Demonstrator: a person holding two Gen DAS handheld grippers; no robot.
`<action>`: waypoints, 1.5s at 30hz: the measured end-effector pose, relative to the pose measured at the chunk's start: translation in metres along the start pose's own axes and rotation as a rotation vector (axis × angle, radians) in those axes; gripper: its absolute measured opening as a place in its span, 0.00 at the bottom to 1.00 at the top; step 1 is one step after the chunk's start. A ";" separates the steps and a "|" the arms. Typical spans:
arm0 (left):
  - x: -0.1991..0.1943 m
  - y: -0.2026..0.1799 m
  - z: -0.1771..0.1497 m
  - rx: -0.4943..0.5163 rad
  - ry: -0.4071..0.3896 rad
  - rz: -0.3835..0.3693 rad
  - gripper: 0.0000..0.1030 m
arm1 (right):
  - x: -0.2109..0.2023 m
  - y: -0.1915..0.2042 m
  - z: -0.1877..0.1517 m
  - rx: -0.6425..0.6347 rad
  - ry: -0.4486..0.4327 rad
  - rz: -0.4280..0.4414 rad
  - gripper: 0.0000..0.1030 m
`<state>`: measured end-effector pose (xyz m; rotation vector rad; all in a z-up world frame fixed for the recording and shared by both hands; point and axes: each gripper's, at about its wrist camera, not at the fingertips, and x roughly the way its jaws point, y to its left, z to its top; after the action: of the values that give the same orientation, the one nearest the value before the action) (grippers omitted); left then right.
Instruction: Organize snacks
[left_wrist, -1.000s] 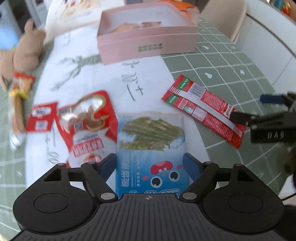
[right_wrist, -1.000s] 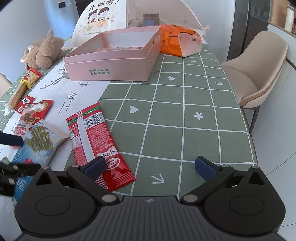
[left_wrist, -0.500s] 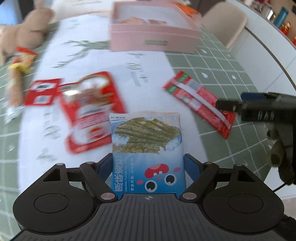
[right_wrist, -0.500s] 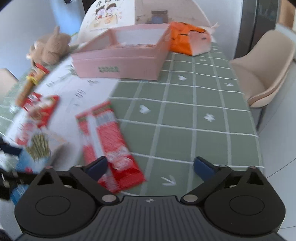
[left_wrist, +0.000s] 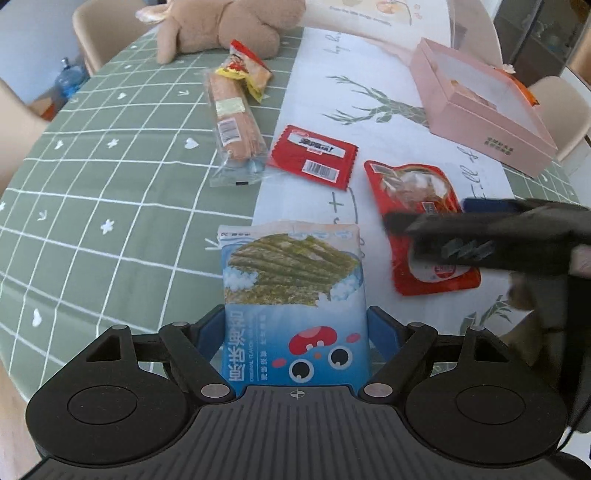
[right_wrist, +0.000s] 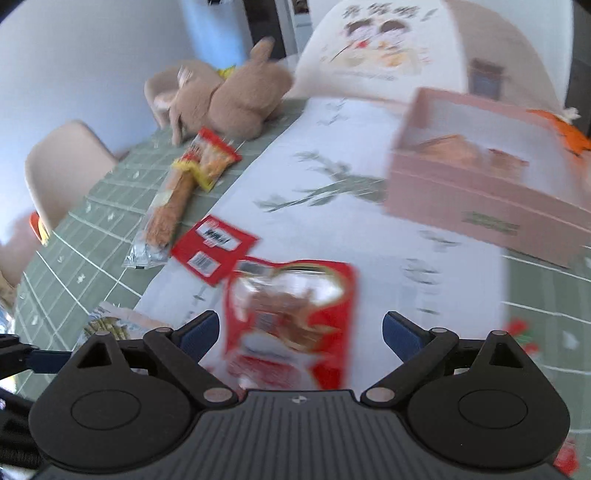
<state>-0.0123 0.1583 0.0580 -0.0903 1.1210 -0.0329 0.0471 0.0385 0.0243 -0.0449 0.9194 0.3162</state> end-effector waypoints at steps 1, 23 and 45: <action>0.002 0.002 0.002 0.009 0.005 -0.013 0.83 | 0.007 0.008 -0.002 -0.024 0.022 -0.016 0.86; 0.028 -0.078 0.002 0.252 0.016 -0.123 0.86 | -0.056 -0.078 -0.068 0.028 0.015 -0.127 0.81; 0.036 -0.127 -0.005 0.355 0.018 -0.142 0.89 | -0.102 -0.101 -0.084 0.054 0.039 -0.256 0.50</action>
<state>0.0016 0.0293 0.0351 0.1483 1.1098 -0.3587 -0.0460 -0.0976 0.0439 -0.1182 0.9490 0.0527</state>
